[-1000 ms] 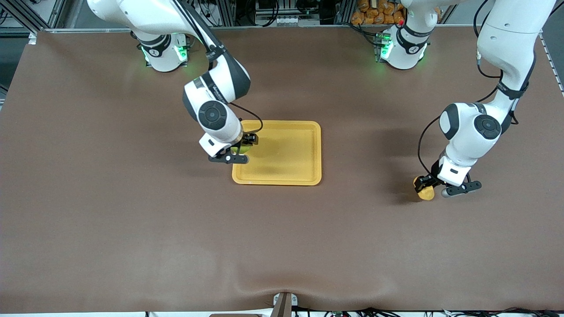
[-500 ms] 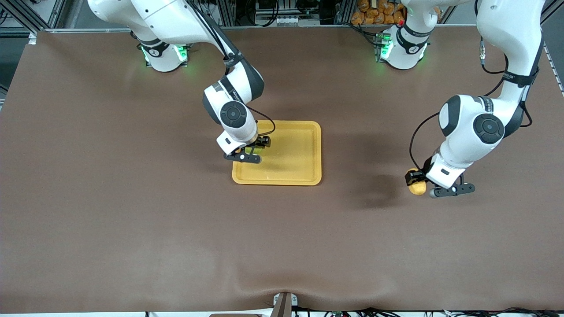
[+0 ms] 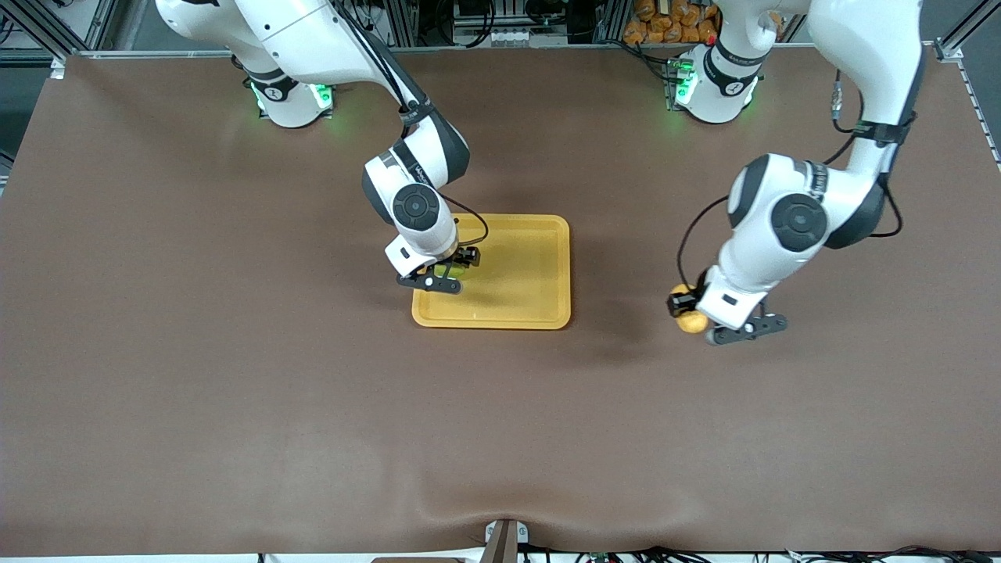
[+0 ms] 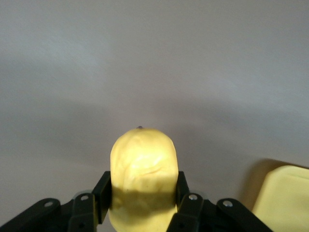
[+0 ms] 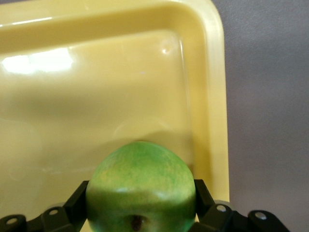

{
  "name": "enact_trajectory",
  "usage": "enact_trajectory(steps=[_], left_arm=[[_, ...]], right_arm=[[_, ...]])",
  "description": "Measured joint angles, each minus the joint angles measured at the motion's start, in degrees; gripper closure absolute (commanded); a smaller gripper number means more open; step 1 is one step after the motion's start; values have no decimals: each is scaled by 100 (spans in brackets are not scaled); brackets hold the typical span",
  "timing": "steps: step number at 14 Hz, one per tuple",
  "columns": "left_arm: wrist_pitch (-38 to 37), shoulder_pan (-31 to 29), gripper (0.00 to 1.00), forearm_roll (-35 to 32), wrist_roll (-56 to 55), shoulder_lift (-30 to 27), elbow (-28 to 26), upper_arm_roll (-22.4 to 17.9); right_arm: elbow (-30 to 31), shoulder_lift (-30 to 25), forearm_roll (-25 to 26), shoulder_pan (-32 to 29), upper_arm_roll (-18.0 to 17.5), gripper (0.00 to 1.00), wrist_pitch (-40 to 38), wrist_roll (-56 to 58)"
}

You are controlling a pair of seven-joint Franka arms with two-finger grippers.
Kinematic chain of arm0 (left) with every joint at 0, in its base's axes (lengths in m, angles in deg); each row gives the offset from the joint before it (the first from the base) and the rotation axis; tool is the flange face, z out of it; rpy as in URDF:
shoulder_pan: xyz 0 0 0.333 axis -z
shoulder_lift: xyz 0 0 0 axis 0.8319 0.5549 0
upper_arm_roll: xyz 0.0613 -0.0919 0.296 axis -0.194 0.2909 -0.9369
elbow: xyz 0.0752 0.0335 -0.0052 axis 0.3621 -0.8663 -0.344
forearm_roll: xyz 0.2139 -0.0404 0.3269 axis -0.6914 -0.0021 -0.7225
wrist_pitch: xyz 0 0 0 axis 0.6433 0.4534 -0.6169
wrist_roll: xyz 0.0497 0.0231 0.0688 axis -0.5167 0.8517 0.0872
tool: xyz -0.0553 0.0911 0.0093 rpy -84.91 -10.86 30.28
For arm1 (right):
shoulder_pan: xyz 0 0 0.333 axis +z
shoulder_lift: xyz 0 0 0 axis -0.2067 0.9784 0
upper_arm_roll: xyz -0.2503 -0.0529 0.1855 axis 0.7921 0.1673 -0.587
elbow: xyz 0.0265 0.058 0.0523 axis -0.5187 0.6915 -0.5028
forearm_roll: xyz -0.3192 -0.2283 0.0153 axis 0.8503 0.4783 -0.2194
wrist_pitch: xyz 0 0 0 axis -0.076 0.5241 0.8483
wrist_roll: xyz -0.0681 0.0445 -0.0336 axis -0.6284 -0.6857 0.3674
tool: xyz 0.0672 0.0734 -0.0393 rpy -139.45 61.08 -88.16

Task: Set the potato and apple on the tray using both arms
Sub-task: 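Release the apple onto the tray while the left gripper carries the potato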

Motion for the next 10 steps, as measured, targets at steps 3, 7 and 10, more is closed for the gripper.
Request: enact_trajectory(steps=[3,7,10], left_arm=[[-141,635,100,0,-990,278,381,7],[-145,1248,100,-1,-1690,678,779,4],[-150,1569,100,-1,-1908,897,1042,1]], right_arm=[[-3,1,18,0,17,0,0,0],[-81,-152,199,-6,63,0,-142,-2],[-143,-617,234,-118,305,0,-710,67]])
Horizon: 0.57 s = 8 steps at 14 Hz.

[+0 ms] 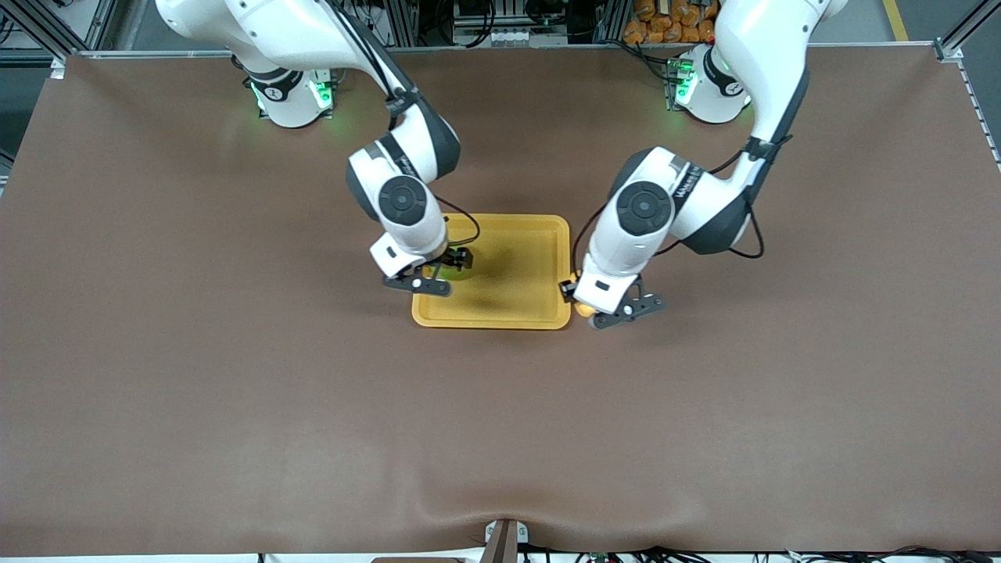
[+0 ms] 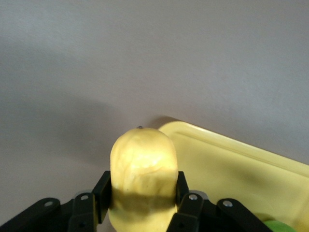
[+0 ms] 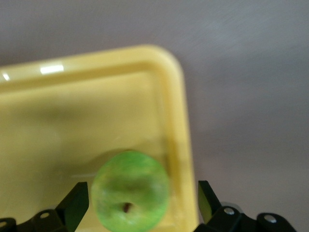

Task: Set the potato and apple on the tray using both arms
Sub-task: 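Release the apple onto the tray while the left gripper carries the potato, then withdraw the right gripper while the left gripper holds the potato over the tray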

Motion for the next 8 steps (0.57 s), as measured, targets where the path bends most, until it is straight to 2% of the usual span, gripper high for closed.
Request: enact_trajectory(steps=[2,5,8], left_arm=[[-4,225,100,-19,-113,146,142,-9],[-186,573,100,-386,-236,443,388,-26],[-319,780,100,-575,-274,743,540,-35]], right_arm=[[-6,-333,8,-252,104,0,-406,310],[-6,-712,15,-1049,143,0,-873,1302],[-5,-968,15,-1728,155,0,-1112,1734]])
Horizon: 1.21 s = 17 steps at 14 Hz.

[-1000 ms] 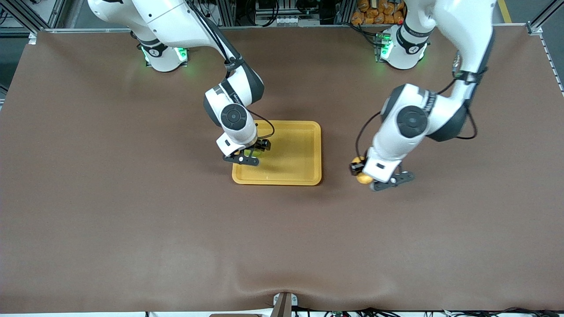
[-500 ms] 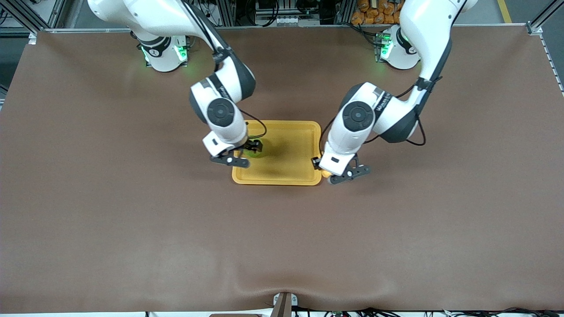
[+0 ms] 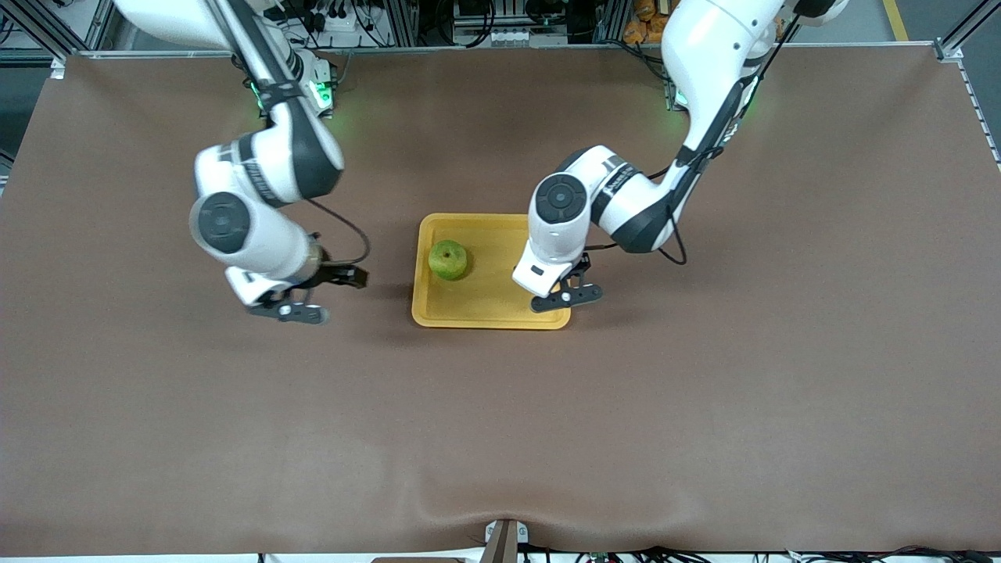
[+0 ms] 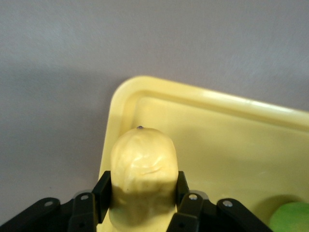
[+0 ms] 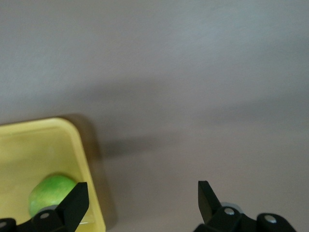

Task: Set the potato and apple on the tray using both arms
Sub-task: 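Withdraw the right gripper while the left gripper holds the potato over the tray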

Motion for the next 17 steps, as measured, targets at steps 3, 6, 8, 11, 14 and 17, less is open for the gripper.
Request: enact_trajectory(steps=[3,6,8,11,14,17], left_arm=[[-3,143,100,-122,-195,217,90,-8],[-32,203,100,-344,-252,258,106,-18],[-59,204,100,-484,-253,273,108,-25],[-63,275,100,-569,-253,357,109,-25],[-63,332,100,-587,-253,417,110,-31],[-63,333,93,-593,-253,421,114,-48]], right_arm=[[-1,-243,3,-450,3,0,-222,455],[-11,-656,7,-1128,10,0,-626,1303],[-14,-995,8,-1607,15,0,-857,1765],[-56,-1382,8,-2093,12,0,-1257,2245],[-648,-1484,55,-2164,4,0,-1893,2282],[-1437,-1498,214,-2165,-25,0,-2739,2281]])
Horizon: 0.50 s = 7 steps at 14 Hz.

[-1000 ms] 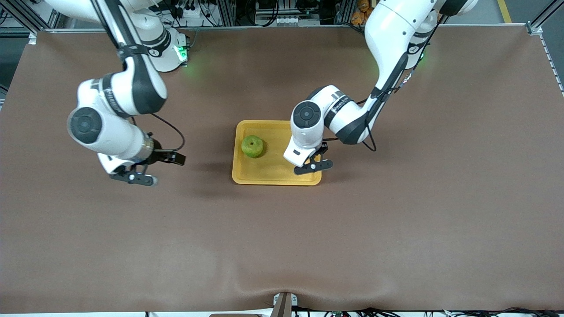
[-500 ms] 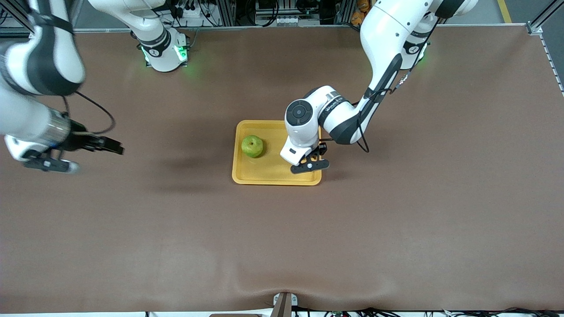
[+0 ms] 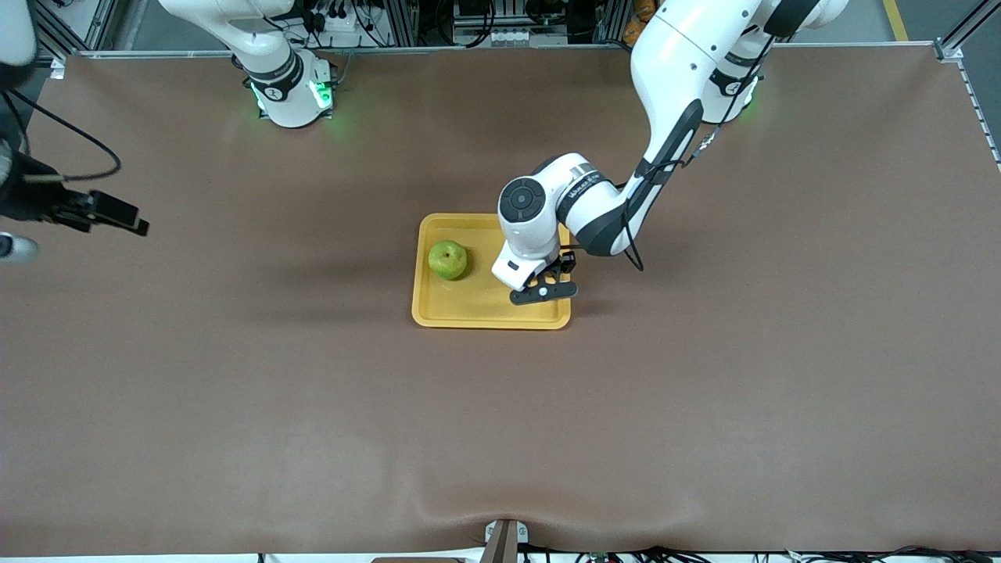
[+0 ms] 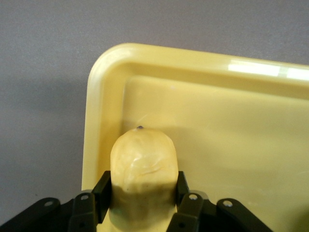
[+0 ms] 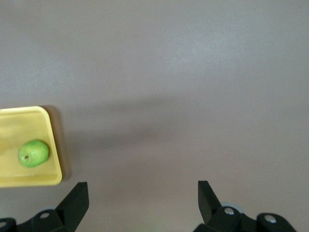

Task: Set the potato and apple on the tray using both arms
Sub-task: 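Withdraw the right gripper while the left gripper holds the potato over the tray, then lower the potato onto the tray and open the left gripper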

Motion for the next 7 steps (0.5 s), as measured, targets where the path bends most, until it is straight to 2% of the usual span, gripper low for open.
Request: enact_trajectory(steps=[3,7], left_arm=[[-4,0,87,0,0,7,1,-20],[-10,0,86,-1,0,21,1,-33]], right_arm=[[-421,-1,40,-67,5,0,-447,-1],[-456,0,45,-326,9,0,-624,87]])
